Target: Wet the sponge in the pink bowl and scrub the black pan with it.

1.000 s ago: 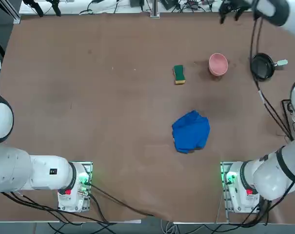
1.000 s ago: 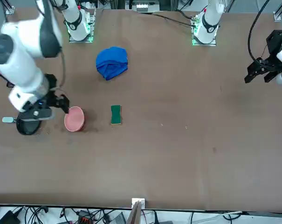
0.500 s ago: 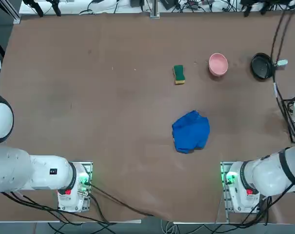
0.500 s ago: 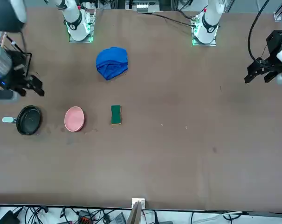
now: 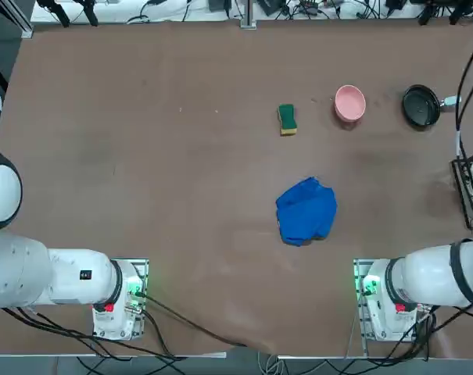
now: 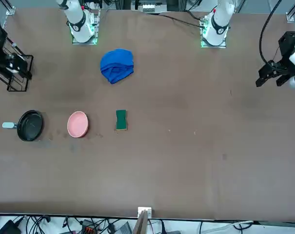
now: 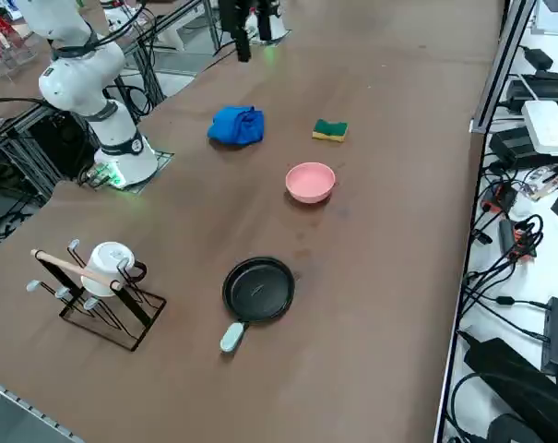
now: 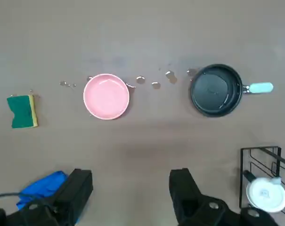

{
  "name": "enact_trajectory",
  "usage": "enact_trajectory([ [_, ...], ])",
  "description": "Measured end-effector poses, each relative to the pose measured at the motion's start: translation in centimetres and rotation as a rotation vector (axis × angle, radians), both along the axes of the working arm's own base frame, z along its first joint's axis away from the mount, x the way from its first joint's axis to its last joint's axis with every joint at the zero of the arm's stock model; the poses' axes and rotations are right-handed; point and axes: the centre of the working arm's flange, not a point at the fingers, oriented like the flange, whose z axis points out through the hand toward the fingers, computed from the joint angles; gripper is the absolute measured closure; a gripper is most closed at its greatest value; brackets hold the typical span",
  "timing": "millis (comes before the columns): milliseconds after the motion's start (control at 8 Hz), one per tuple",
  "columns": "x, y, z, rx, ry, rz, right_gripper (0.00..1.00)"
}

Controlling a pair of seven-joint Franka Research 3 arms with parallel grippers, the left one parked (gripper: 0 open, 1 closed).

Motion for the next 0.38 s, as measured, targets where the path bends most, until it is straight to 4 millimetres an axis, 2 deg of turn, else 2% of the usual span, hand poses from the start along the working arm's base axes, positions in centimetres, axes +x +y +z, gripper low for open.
enact_trajectory([
  [250,-1.57,0.23,0.36,0.002,0.019,0.004,0.00],
  [375,-1.74,0.60,0.60,0.001,0.018,0.011,0.00],
])
